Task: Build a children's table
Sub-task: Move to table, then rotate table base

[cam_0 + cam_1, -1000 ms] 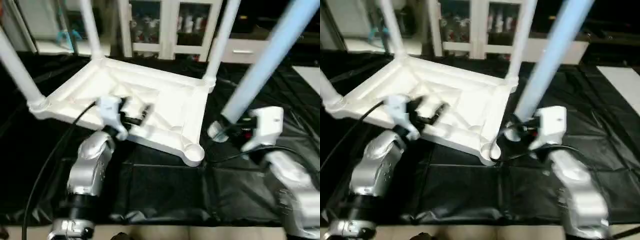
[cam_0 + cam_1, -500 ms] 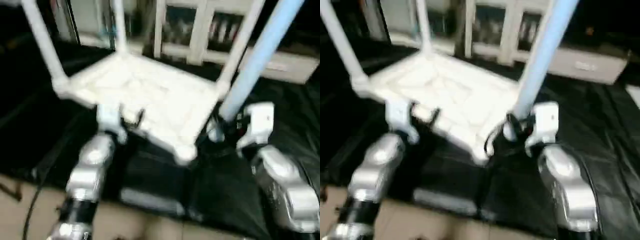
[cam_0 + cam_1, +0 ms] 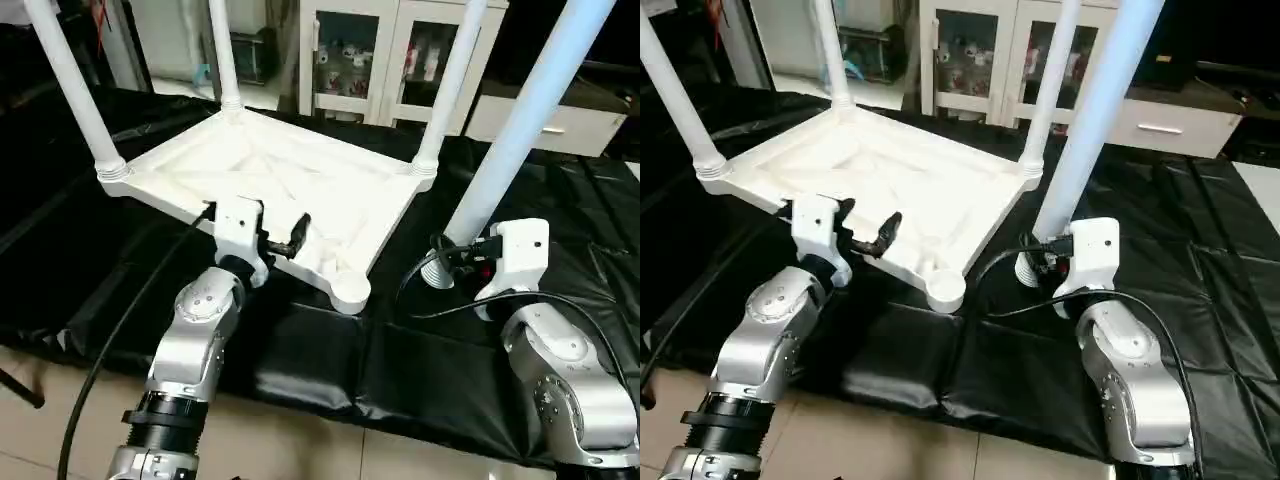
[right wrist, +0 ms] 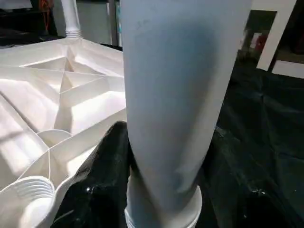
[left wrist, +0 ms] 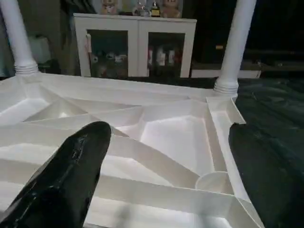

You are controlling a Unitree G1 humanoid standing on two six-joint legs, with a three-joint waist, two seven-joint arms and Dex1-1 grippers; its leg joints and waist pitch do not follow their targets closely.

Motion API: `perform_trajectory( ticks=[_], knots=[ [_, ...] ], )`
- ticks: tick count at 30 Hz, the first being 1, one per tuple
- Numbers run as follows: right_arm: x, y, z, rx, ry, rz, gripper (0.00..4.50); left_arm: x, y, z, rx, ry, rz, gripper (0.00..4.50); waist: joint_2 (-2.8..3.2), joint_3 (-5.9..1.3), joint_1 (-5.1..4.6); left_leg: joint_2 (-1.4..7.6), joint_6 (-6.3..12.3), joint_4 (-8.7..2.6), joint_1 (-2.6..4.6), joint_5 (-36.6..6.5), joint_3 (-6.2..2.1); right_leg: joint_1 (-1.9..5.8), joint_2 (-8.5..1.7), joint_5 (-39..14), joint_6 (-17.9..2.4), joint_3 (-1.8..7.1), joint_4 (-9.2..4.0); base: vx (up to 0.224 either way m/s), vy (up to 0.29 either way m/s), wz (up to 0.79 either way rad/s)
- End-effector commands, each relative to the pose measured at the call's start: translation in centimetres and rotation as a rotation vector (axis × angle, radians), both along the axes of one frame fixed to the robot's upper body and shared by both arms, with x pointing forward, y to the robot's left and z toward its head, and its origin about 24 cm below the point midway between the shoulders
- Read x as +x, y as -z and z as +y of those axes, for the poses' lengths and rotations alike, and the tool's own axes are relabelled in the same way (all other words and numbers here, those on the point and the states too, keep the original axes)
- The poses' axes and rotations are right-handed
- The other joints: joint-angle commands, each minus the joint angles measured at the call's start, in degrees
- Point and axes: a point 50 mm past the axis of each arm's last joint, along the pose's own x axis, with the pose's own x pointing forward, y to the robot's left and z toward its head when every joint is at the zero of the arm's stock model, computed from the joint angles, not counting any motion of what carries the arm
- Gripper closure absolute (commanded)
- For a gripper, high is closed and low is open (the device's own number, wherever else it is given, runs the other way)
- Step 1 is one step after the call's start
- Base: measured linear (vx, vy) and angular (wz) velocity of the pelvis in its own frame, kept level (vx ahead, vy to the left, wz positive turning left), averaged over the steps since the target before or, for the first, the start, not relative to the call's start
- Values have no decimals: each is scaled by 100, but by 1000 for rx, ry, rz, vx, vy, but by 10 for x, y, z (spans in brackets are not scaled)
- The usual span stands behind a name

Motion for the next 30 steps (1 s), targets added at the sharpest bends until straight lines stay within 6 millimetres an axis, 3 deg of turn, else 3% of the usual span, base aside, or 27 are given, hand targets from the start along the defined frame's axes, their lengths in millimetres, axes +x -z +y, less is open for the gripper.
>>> perform_trajectory(
  ticks=[1,4,8,9,11,12,14,15,16,17,19,20,21,22,25,30],
  knots=[
    [-1,-6,-6,-3,13,-21,266,0,-7,-8,-8,80,-25,0,-27,-269,-24,226,-12,-475,34,-1303,-51,221,-408,-1157,-804,271,-544,0,0,0],
    [-1,-9,-5,-12,-26,-28,266,-2,-8,-14,12,210,-36,0,-25,-299,-13,230,66,-471,23,-992,-29,215,-415,-813,-824,273,-520,0,0,0],
    [-7,-19,-3,-11,-218,-24,266,-7,-8,-15,135,656,-19,0,1,-316,-3,217,206,-440,13,-638,6,226,-420,-180,-910,290,-458,0,0,0],
    [-8,-21,-3,-15,-246,-23,266,-6,-7,-14,171,696,-6,0,-7,-306,1,197,240,-441,12,-613,9,229,-412,-140,-922,283,-475,0,0,0],
    [-16,-24,-6,-54,-355,-12,266,1,1,-7,331,834,81,0,85,-302,13,194,276,-433,34,-628,13,227,-409,18,-965,287,-465,0,0,0],
    [-18,-24,-8,-68,-382,-5,266,5,3,-4,389,867,107,0,47,-281,3,195,297,-441,23,-766,17,246,-413,-119,-939,295,-504,0,0,0],
    [-23,-24,-12,-84,-416,8,266,10,6,-1,478,932,160,0,33,-286,13,198,286,-444,14,-772,17,269,-446,-226,-968,292,-506,0,0,0],
    [-25,-24,-13,-85,-431,16,266,13,6,0,524,951,172,0,40,-292,20,207,279,-444,19,-782,14,278,-462,-252,-993,293,-502,0,0,0],
    [-27,-24,-14,-91,-448,22,266,15,7,1,568,969,194,0,112,-268,-3,220,230,-457,23,-906,11,253,-456,-325,-1060,288,-530,0,0,0],
    [-28,-24,-14,-94,-459,26,266,17,7,2,595,979,207,0,94,-282,-1,230,190,-455,23,-953,1,283,-472,-328,-1148,285,-505,0,0,0],
    [-32,-25,-15,-98,-486,37,266,24,9,4,723,978,223,0,144,-275,8,220,231,-440,9,-902,-2,288,-472,-253,-1229,289,-508,0,0,0],
    [-33,-25,-15,-99,-490,39,266,28,9,4,761,971,225,0,139,-287,5,216,242,-431,9,-871,5,304,-469,-200,-1241,289,-506,0,0,0],
    [-34,-25,-14,-99,-490,40,266,32,7,3,787,956,217,0,179,-294,15,230,240,-428,4,-776,-11,320,-490,-56,-1308,289,-468,0,0,0],
    [-34,-25,-14,-99,-488,38,266,35,5,0,797,929,202,0,160,-294,2,225,258,-416,-5,-737,-1,320,-481,33,-1357,282,-477,0,0,0],
    [-36,-26,-13,-96,-492,37,266,43,2,-4,829,908,197,0,182,-309,39,233,309,-402,-6,-618,-7,345,-497,246,-1519,285,-450,0,0,0],
    [-40,-24,-9,-101,-524,47,266,48,13,5,1015,871,258,0,186,-320,29,227,341,-397,-6,-688,-10,359,-493,145,-1483,282,-479,0,0,0]
  ],
)
